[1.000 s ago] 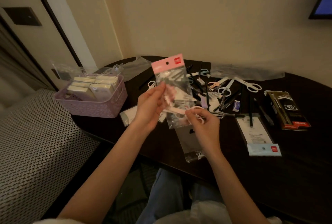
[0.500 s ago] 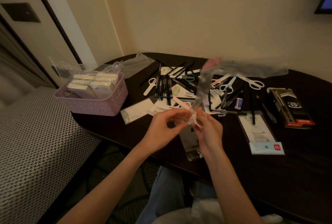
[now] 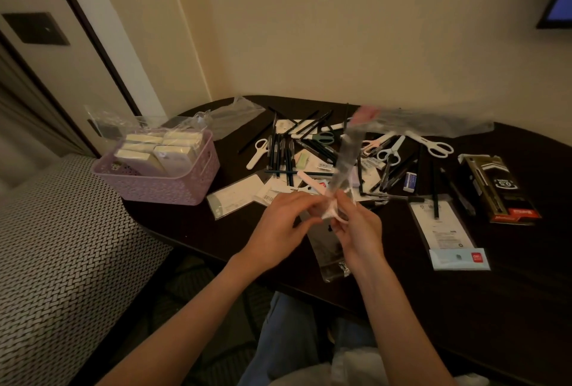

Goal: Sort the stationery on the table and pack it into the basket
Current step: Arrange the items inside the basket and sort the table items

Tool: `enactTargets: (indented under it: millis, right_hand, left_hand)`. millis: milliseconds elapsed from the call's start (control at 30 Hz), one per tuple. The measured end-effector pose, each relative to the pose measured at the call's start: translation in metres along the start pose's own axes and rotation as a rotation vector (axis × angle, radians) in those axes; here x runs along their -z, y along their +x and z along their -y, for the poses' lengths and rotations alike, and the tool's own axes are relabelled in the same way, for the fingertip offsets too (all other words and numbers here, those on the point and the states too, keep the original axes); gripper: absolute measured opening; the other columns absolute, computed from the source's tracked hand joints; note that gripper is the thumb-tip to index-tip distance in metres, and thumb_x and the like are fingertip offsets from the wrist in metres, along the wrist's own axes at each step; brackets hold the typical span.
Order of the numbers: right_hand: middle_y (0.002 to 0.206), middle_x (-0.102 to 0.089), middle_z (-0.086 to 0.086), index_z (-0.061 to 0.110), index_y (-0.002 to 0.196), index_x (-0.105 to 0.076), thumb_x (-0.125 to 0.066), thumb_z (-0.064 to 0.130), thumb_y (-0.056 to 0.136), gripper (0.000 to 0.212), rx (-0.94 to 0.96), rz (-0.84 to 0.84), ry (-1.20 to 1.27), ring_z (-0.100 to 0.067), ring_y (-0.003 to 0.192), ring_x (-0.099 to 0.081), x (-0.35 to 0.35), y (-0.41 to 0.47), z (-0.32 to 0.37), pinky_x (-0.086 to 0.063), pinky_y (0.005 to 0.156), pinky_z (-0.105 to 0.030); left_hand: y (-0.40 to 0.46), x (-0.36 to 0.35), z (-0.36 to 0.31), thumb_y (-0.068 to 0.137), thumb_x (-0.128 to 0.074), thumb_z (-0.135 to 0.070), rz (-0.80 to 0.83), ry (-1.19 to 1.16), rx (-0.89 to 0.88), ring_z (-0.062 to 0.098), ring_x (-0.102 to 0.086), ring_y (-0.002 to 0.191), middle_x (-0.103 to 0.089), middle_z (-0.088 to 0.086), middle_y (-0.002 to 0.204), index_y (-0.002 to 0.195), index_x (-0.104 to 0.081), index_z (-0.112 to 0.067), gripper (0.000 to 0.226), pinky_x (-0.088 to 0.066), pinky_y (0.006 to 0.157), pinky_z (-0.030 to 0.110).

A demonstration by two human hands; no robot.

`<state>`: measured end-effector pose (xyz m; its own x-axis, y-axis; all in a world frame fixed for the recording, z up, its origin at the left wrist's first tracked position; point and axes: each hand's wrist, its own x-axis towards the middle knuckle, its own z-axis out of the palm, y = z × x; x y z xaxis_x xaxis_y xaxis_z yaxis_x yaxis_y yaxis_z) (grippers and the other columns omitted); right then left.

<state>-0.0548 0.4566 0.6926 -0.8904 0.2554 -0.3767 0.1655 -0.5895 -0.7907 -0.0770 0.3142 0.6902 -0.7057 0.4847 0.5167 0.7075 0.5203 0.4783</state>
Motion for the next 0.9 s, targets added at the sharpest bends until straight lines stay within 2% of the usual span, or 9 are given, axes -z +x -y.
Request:
enactTargets:
  millis: [133,300,367,433,533,633,733,800,900]
  right_hand:
    - [0.093,-0.074,-0.002,0.01,0.105,-0.071,-0.067,0.028,0.087,0.025,0.079,0.026,-0.176,-0.013,0.087,-0.066,0.0,0.001,-0.001,-0.05,0.074,-0.025]
    - [0.096,-0.071,0.005,0.015,0.114,-0.069,-0.07,0.039,0.083,0.039,0.221,-0.03,-0.296,-0.009,0.088,-0.069,-0.004,-0.003,-0.001,-0.051,0.071,-0.022]
    - [0.097,-0.072,0.005,0.018,0.107,-0.072,-0.068,0.049,0.078,0.042,0.257,0.055,-0.343,-0.009,0.087,-0.069,-0.007,-0.006,0.002,-0.052,0.072,-0.023]
    - [0.098,-0.073,0.004,0.02,0.102,-0.073,-0.064,0.055,0.075,0.045,0.287,0.169,-0.397,-0.007,0.088,-0.069,-0.011,-0.009,0.003,-0.051,0.069,-0.021]
    - [0.093,-0.073,0.002,0.012,0.098,-0.074,-0.062,0.041,0.087,0.034,0.337,0.222,-0.412,-0.005,0.089,-0.068,-0.016,-0.009,-0.003,-0.054,0.07,-0.018]
    - [0.087,-0.073,0.0,0.008,0.096,-0.073,-0.055,0.022,0.096,0.022,0.323,0.137,-0.377,-0.011,0.086,-0.068,-0.014,-0.002,-0.009,-0.056,0.073,-0.026]
    - [0.095,-0.072,0.0,0.01,0.097,-0.074,-0.055,0.015,0.095,0.02,0.25,0.057,-0.309,-0.012,0.09,-0.067,-0.008,0.004,-0.009,-0.056,0.072,-0.027]
    - [0.098,-0.072,-0.005,0.012,0.096,-0.074,-0.057,0.015,0.094,0.018,0.239,0.059,-0.263,-0.016,0.089,-0.068,-0.006,0.003,-0.007,-0.052,0.06,-0.019]
    - [0.095,-0.071,-0.003,0.012,0.099,-0.074,-0.057,0.017,0.093,0.018,0.266,0.081,-0.257,-0.007,0.08,-0.066,-0.008,-0.001,-0.005,-0.049,0.055,-0.014]
  left_hand:
    - [0.005,0.007,0.0,0.083,-0.073,-0.012,-0.059,0.002,0.0,0.001,-0.06,0.087,-0.068,-0.007,0.095,0.11,-0.067,-0.014,0.028,-0.053,0.081,0.036]
    - [0.011,0.017,-0.003,0.084,-0.069,-0.008,-0.259,0.156,0.085,0.007,-0.059,0.078,-0.064,-0.003,0.091,0.105,-0.07,-0.013,0.021,-0.053,0.072,0.028]
    - [0.011,0.018,-0.004,0.083,-0.069,-0.006,-0.251,0.287,0.115,0.011,-0.058,0.079,-0.063,0.0,0.091,0.104,-0.07,-0.012,0.022,-0.05,0.072,0.028]
    - [0.009,0.013,-0.006,0.081,-0.07,-0.008,-0.19,0.428,0.066,0.016,-0.057,0.081,-0.062,0.003,0.088,0.1,-0.071,-0.012,0.019,-0.05,0.072,0.033]
    - [0.003,0.005,-0.013,0.083,-0.064,-0.019,-0.137,0.509,-0.048,0.019,-0.053,0.083,-0.063,0.004,0.087,0.093,-0.072,-0.012,0.014,-0.045,0.072,0.035]
    - [-0.004,0.003,-0.013,0.086,-0.057,-0.03,-0.151,0.513,-0.088,0.016,-0.052,0.089,-0.066,-0.003,0.091,0.095,-0.073,-0.019,0.022,-0.033,0.081,0.03]
    - [-0.009,0.006,-0.006,0.086,-0.06,-0.044,-0.166,0.486,-0.06,0.013,-0.051,0.092,-0.067,-0.008,0.093,0.095,-0.076,-0.025,0.026,-0.029,0.086,0.031]
    - [-0.01,0.008,-0.003,0.085,-0.06,-0.052,-0.177,0.424,-0.021,0.012,-0.052,0.092,-0.067,-0.01,0.093,0.094,-0.076,-0.027,0.031,-0.032,0.085,0.033]
    - [-0.008,0.007,0.0,0.085,-0.062,-0.051,-0.179,0.265,0.127,0.008,-0.052,0.094,-0.066,-0.013,0.094,0.091,-0.075,-0.027,0.028,-0.038,0.082,0.032]
